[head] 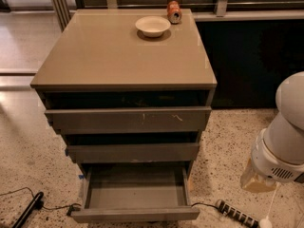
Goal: Close bottom drawer
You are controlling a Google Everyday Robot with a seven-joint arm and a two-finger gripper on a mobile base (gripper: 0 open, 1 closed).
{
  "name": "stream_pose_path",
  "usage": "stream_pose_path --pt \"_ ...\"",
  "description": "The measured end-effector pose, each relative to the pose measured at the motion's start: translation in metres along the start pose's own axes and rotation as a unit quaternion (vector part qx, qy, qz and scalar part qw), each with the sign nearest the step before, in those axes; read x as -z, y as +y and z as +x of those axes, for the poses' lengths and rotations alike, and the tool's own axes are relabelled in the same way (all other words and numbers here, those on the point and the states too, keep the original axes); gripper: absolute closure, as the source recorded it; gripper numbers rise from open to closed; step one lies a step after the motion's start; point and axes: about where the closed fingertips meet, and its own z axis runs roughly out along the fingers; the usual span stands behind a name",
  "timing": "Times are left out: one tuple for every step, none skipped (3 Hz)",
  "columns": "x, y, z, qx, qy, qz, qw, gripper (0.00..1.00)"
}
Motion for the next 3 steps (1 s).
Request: stream_pose_path --pt "-0.030 0.031 0.010 -0.007 -0.014 -0.012 0.9998 1.00" --pt "-0.070 0.068 0.031 -0.019 -0.012 -0.036 0.9991 1.00" --pt "-0.121 0.115 0.064 -0.035 -0.004 -0.073 0.9967 1.00"
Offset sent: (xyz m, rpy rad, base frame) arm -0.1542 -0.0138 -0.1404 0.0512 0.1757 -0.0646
